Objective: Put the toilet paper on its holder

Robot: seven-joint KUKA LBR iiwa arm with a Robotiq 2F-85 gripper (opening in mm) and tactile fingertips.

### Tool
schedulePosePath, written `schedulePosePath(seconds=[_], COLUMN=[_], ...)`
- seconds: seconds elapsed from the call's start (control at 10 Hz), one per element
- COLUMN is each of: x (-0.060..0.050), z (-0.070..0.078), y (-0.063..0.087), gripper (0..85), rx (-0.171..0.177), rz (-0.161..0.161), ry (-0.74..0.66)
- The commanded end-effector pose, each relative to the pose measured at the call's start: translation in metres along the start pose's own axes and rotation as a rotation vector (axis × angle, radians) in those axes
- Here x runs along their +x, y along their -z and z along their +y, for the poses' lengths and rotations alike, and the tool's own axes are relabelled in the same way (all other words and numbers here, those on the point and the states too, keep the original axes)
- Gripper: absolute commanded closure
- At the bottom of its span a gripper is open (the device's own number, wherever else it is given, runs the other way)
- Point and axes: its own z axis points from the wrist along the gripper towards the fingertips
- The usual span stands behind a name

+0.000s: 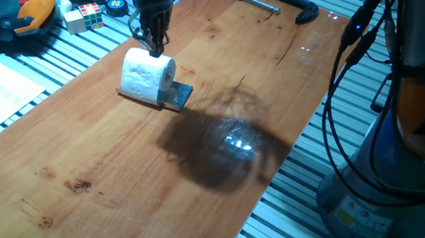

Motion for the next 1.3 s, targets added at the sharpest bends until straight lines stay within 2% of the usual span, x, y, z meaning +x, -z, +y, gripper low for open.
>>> schedulePosePath(seconds=[0.0, 1.2], x=[0.0000, -0.0008], z=[0.0000, 0.0000], y=[0.0000, -0.0005], gripper=[84.3, 84.3], rx=[0.000, 0.016], rz=[0.000, -0.001], ry=[0.002, 0.013])
